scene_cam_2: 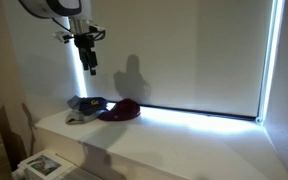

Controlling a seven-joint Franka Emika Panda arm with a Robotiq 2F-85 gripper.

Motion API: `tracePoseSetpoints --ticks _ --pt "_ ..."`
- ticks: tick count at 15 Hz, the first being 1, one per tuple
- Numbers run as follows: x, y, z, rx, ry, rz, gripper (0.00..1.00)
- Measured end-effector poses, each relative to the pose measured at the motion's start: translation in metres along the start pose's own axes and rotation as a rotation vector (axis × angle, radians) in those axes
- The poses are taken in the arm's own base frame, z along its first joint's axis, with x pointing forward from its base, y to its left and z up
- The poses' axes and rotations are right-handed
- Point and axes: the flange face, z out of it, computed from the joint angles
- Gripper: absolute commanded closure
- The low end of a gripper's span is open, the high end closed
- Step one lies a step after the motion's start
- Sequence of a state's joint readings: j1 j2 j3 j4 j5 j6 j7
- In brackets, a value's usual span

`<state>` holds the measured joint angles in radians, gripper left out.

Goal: Move the maroon cap to the right side of the window sill

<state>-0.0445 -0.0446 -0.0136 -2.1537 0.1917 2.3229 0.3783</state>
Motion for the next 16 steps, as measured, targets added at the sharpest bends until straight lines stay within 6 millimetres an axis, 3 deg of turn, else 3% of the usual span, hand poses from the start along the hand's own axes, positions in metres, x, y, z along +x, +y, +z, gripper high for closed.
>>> tracePoseSetpoints --ticks 3,6,10,12,16 --pt "0.028 -0.004 0.024 0.089 0.139 0.111 0.00" --pt "0.059 -0.004 0.073 0.157 0.248 0.231 0.00" --pt "0.090 -0.009 0.140 0.188 0.228 0.336 0.00" --pt "0.099 -0.013 0.154 0.190 0.218 0.349 0.00" --pt "0.102 -0.015 0.154 0.193 0.217 0.352 0.00"
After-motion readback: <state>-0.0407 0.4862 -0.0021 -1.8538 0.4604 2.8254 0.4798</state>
